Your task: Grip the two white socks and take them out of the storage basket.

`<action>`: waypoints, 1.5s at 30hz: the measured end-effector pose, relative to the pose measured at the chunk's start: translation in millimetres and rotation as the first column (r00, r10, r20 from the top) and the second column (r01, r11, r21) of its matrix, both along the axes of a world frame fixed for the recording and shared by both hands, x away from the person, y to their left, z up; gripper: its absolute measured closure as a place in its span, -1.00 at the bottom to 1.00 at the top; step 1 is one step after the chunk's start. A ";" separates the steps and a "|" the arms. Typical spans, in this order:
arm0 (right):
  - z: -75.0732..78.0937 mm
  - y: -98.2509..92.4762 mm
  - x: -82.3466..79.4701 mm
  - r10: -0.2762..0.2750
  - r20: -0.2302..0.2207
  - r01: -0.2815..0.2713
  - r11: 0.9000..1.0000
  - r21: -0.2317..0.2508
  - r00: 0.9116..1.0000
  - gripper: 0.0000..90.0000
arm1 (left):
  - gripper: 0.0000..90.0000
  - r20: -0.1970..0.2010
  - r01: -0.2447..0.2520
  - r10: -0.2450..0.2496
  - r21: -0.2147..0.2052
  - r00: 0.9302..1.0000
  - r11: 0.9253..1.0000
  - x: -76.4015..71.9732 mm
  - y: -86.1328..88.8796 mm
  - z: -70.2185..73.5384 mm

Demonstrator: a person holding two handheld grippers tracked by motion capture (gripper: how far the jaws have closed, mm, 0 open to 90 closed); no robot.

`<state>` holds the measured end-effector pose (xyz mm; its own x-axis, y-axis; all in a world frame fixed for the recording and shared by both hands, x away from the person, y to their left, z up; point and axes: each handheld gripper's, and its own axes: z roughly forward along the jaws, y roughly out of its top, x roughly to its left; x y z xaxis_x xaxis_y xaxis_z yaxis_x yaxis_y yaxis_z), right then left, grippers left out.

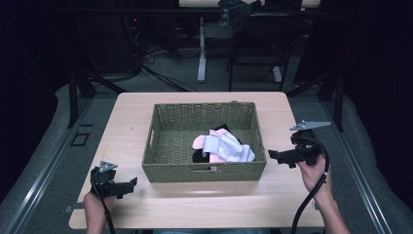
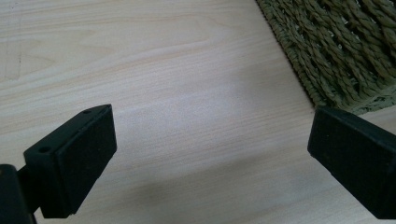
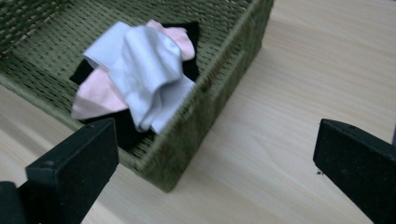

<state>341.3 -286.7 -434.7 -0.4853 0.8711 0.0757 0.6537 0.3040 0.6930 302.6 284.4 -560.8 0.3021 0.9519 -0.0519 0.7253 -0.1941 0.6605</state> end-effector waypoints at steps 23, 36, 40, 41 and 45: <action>25.5 91.8 63.3 0.208 -0.102 -0.216 0.973 -0.078 0.973 -1.00 | -0.97 0.008 -0.002 0.003 -0.009 1.000 1.000 -0.9 1.6 0.9; 5.2 119.0 95.2 0.246 -0.207 -0.276 0.953 -0.129 0.947 -1.00 | -0.97 0.009 -0.002 0.002 -0.012 1.000 1.000 -1.1 2.0 1.3; -0.9 124.3 99.4 0.233 -0.221 -0.268 0.953 -0.144 0.947 -1.00 | -0.97 0.008 -0.002 0.003 -0.014 1.000 1.000 -1.2 2.5 1.5; -0.9 124.3 99.4 0.233 -0.221 -0.268 0.953 -0.144 0.947 -1.00 | -0.97 0.010 -0.004 0.004 -0.015 1.000 1.000 -1.3 2.5 1.4; -5.8 130.5 101.8 0.229 -0.224 -0.271 0.946 -0.176 0.947 -0.82 | -0.97 0.010 -0.003 0.003 -0.016 1.000 1.000 -1.3 2.5 1.6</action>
<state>443.1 -156.2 -440.6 -0.6823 0.7305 0.0279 0.6561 0.5951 0.4640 301.3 287.0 -559.2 0.3000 0.9518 -0.0643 0.7190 -0.1813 0.6709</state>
